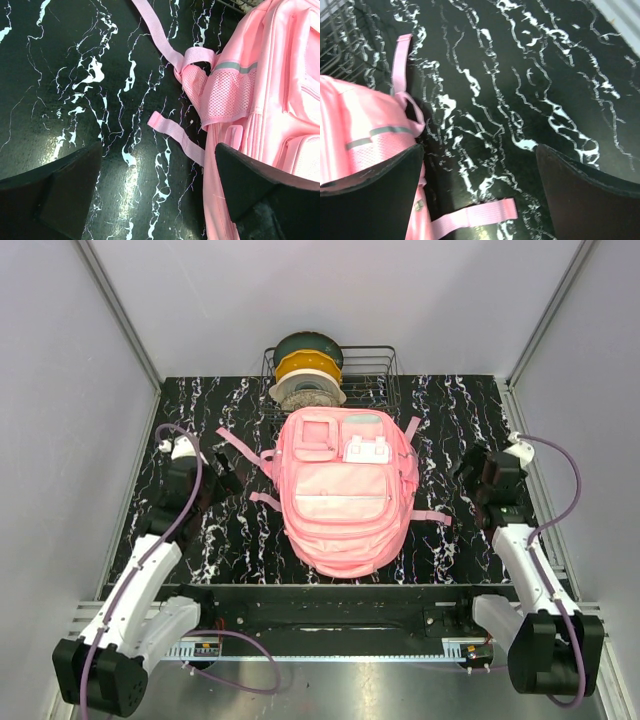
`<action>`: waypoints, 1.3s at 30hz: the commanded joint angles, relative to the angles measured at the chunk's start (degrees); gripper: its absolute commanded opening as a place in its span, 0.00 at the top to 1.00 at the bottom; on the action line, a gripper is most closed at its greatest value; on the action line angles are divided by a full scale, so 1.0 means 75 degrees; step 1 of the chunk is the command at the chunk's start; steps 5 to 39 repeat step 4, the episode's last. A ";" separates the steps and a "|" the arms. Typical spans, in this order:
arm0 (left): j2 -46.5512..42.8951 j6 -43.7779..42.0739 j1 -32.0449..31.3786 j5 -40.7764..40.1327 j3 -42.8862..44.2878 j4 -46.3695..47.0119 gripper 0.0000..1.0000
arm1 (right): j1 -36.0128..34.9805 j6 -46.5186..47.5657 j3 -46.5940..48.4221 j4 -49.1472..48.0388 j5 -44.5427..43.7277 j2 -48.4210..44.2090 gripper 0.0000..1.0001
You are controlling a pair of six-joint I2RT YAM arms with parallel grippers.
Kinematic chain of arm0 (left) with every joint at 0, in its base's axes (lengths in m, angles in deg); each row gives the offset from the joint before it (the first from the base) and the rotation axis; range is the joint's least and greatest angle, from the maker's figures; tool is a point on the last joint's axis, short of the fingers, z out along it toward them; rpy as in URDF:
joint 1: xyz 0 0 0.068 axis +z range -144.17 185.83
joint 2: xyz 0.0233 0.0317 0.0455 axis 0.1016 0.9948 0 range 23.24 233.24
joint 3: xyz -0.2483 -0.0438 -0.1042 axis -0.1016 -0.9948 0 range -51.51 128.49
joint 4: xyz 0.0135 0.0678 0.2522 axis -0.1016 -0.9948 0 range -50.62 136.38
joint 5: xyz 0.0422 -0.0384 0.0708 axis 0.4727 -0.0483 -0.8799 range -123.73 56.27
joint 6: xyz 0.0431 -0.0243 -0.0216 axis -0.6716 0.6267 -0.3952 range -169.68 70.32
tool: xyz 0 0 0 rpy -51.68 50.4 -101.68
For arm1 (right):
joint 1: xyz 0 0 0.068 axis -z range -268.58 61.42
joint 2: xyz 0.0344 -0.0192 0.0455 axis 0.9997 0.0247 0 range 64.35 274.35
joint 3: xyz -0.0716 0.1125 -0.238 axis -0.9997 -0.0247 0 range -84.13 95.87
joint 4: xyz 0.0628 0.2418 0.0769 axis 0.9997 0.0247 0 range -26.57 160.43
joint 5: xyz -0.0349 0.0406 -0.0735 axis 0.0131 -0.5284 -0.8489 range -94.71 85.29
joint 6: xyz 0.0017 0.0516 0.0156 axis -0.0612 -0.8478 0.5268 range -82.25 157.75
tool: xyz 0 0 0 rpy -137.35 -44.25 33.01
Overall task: Pack the student bag
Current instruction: Reset both arms
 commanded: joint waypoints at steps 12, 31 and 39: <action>-0.0330 0.0206 0.0034 -0.0554 -0.0119 0.0520 0.01 | -0.0006 0.1220 -0.1205 -0.3443 -0.1531 -0.0027 0.01; -0.0330 0.0206 0.0034 -0.0554 -0.0119 0.0520 0.01 | -0.0006 0.1220 -0.1205 -0.3443 -0.1531 -0.0027 0.01; -0.0330 0.0206 0.0034 -0.0554 -0.0119 0.0520 0.01 | -0.0006 0.1220 -0.1205 -0.3443 -0.1531 -0.0027 0.01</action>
